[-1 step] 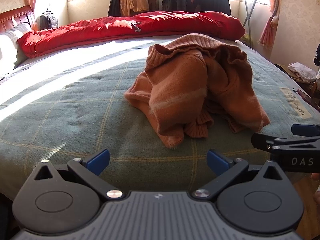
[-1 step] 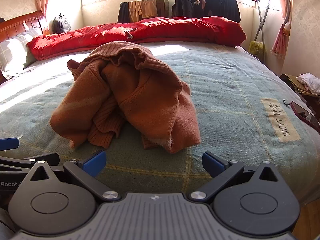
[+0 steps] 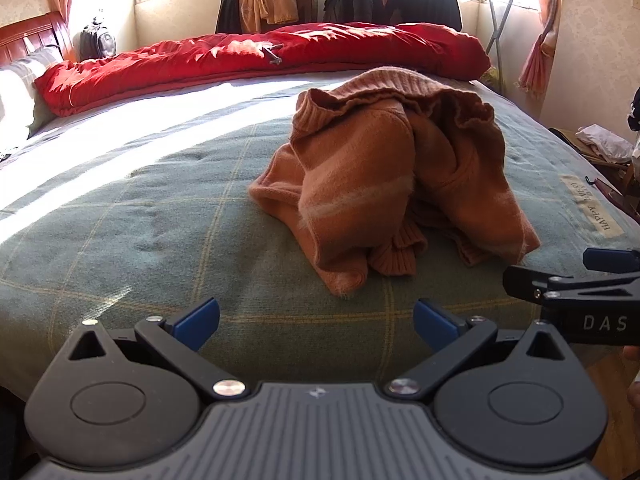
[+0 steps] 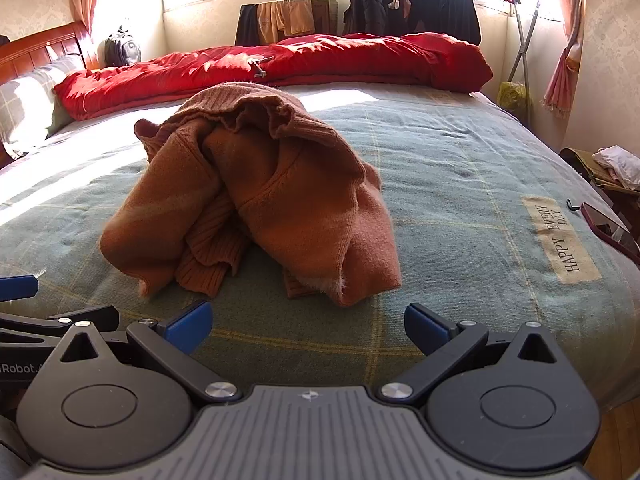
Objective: Fold clothes
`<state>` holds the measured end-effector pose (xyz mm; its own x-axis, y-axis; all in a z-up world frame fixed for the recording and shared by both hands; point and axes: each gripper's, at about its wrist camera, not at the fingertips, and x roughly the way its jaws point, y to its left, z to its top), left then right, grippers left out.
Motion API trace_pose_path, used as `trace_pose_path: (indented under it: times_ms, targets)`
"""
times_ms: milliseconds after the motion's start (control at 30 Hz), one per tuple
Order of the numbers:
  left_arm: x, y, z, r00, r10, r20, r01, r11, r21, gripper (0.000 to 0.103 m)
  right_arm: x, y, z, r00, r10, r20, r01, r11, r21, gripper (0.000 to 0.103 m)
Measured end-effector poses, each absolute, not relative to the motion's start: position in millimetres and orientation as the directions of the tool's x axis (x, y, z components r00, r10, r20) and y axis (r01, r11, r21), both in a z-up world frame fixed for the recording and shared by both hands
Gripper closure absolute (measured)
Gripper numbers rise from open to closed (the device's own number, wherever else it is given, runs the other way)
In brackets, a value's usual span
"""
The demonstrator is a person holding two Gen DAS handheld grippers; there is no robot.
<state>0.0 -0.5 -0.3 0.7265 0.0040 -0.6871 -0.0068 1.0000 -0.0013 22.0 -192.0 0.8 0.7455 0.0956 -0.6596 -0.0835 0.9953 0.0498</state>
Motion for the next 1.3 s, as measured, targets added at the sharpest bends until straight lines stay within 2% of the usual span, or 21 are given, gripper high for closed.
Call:
trace_pose_path:
  times_ms: [1300]
  targets:
    - [0.8, -1.0, -1.3, 0.721, 0.013, -0.693, -0.011, 1.000, 0.007, 0.000, 25.5, -189.5, -3.1, 0.735, 0.090, -0.672, -0.084, 0.996, 0.042, 0.000]
